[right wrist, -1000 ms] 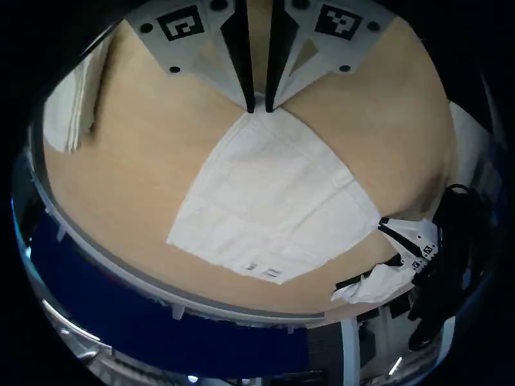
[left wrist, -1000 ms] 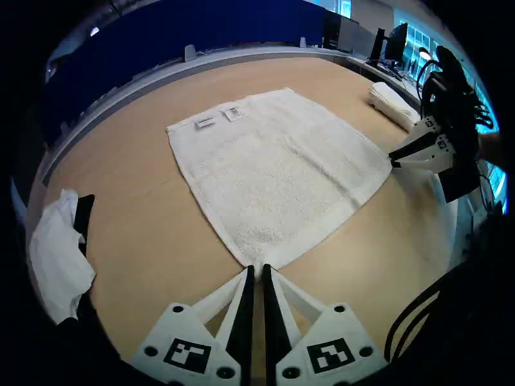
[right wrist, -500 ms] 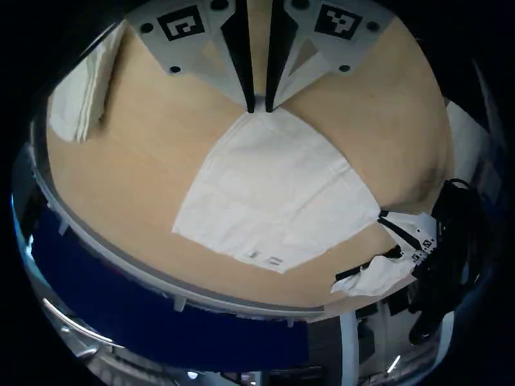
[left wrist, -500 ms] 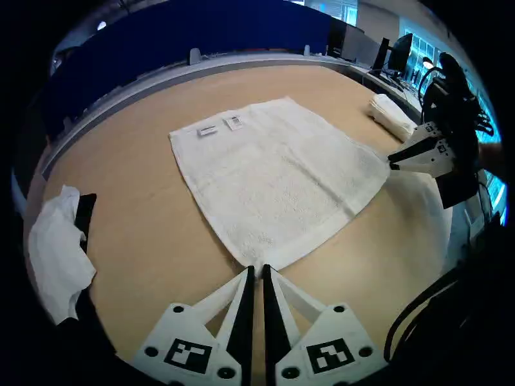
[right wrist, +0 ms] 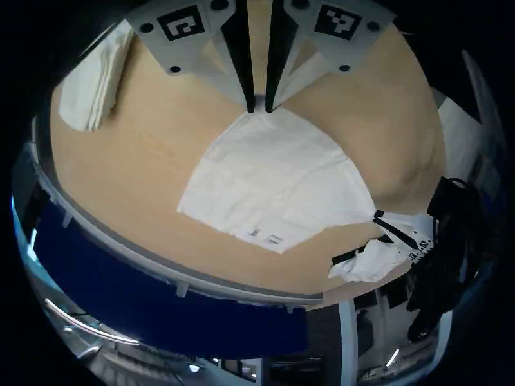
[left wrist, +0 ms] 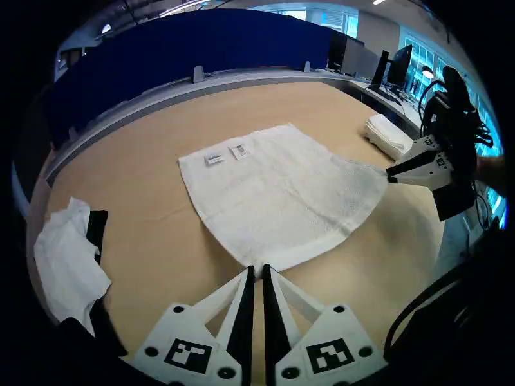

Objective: Fold towel

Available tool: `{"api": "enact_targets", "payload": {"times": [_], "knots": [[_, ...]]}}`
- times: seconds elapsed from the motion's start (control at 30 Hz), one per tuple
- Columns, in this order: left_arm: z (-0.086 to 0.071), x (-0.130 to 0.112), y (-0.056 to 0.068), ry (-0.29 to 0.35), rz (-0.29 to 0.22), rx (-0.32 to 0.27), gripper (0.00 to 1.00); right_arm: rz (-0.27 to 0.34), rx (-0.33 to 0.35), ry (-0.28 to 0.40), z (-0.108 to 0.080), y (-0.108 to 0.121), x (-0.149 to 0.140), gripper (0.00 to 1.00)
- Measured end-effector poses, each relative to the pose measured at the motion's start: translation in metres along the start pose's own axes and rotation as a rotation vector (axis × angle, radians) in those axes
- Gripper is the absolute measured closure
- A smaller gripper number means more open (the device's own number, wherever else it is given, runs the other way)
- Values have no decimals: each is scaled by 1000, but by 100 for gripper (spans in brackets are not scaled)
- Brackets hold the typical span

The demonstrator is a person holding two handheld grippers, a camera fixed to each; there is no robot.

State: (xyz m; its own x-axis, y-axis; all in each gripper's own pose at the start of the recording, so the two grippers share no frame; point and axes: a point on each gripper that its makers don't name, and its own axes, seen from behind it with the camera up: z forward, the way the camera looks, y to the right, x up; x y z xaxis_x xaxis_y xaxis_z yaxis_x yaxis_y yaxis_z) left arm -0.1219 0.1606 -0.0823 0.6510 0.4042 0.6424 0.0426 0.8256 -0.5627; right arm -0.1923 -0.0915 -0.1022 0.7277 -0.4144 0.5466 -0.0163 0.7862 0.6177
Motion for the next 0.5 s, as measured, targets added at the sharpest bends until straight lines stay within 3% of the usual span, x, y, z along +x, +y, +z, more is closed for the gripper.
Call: {"api": "enact_targets", "payload": {"times": [0.5], "knots": [[-24, 1, 11, 8, -27, -18, 91, -3, 10, 34, -31, -6, 20, 88]]}}
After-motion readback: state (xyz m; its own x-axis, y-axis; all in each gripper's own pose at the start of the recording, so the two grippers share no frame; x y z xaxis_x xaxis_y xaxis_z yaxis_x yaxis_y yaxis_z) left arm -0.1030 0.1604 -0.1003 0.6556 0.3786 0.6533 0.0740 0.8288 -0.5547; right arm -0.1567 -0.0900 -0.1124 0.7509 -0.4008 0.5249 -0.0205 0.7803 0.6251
